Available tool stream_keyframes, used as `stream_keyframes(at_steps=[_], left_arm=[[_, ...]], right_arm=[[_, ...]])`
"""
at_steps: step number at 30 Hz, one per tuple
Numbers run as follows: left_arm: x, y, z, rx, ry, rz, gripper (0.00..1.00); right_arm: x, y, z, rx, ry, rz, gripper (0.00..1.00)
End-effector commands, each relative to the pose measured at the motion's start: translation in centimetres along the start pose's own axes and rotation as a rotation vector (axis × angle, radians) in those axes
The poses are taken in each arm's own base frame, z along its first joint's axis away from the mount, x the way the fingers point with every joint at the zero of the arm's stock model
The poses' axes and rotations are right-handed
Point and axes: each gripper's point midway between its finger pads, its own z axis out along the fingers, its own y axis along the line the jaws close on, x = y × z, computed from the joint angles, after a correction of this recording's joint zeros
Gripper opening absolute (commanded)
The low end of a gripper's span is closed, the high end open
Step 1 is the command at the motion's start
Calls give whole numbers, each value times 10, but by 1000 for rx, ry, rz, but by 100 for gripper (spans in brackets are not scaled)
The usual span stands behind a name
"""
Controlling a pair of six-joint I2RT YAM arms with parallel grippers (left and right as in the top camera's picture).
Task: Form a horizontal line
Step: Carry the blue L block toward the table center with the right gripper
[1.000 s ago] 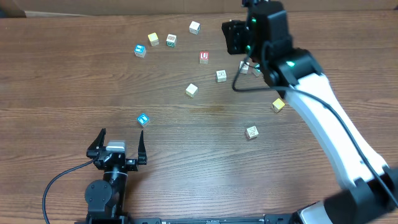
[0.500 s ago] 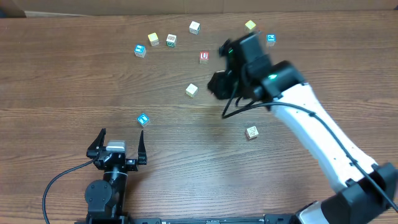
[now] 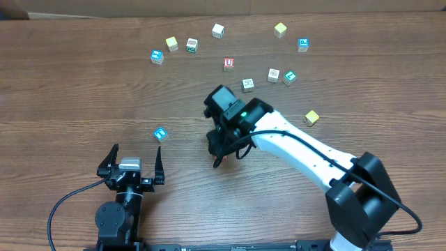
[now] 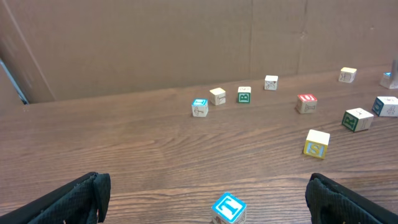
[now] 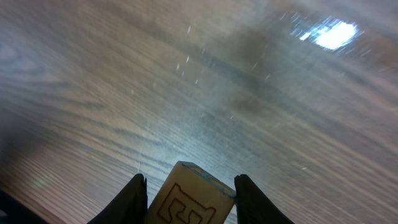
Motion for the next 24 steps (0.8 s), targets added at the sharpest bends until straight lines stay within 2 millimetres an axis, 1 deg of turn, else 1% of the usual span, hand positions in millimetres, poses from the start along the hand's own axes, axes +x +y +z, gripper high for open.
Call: stream_keyframes(at_steps=[1,4,6,13,15,18,24], left_arm=[[0,2,0,-10,-6,19,100],[0,2,0,-10,-6,19,99],[0,2,0,-10,-6,19,100],[0,2,0,-10,-6,19,99],[0,2,0,-10,-6,19,100],[0,2,0,-10,-6,19,100],[0,2,0,-10,-6,19,100]], right_arm=[[9,1,11,4,23,-19,33],[15,1,15,7,40,-22,33],[16,1,16,8,43,-22,33],[19,11,18,0,45,-48,34],[18,10,18,6,40,-49,37],[15,4,19,37,26,-45,37],[18,0,28,50,50,-40,37]])
